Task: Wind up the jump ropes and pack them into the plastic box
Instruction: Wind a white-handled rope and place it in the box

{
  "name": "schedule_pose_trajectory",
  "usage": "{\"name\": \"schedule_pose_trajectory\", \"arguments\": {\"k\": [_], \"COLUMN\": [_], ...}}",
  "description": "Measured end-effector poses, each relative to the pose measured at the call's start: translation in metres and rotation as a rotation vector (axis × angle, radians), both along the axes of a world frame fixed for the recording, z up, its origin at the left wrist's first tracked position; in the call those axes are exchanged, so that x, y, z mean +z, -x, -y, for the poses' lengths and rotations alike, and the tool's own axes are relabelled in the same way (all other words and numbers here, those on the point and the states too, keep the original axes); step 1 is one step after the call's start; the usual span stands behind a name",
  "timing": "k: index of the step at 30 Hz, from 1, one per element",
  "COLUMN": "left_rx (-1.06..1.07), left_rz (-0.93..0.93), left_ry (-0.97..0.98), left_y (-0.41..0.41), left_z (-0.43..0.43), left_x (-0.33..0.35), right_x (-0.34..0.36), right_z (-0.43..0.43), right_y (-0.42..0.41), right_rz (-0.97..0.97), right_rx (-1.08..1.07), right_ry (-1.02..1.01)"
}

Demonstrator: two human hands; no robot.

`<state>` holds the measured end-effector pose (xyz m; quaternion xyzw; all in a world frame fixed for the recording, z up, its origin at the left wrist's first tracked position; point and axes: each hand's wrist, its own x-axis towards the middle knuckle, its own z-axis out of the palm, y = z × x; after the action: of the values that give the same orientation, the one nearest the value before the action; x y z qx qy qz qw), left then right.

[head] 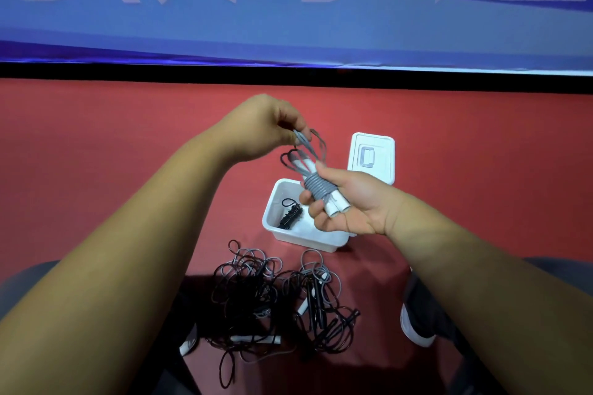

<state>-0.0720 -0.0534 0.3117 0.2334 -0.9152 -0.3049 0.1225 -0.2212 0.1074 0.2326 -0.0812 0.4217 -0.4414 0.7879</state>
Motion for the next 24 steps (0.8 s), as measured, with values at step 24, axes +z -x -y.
{"name": "schedule_pose_trajectory", "arguments": {"k": [24], "left_rx": [-0.034], "left_rz": [-0.094], "left_ry": [-0.85], "left_y": [-0.004], "left_z": [-0.009], "left_x": [-0.045], "right_x": [0.009], "right_z": [0.01], "right_y": [0.023], "right_rz": [-0.115], "right_rx": [-0.392], "right_ry": [-0.013]}}
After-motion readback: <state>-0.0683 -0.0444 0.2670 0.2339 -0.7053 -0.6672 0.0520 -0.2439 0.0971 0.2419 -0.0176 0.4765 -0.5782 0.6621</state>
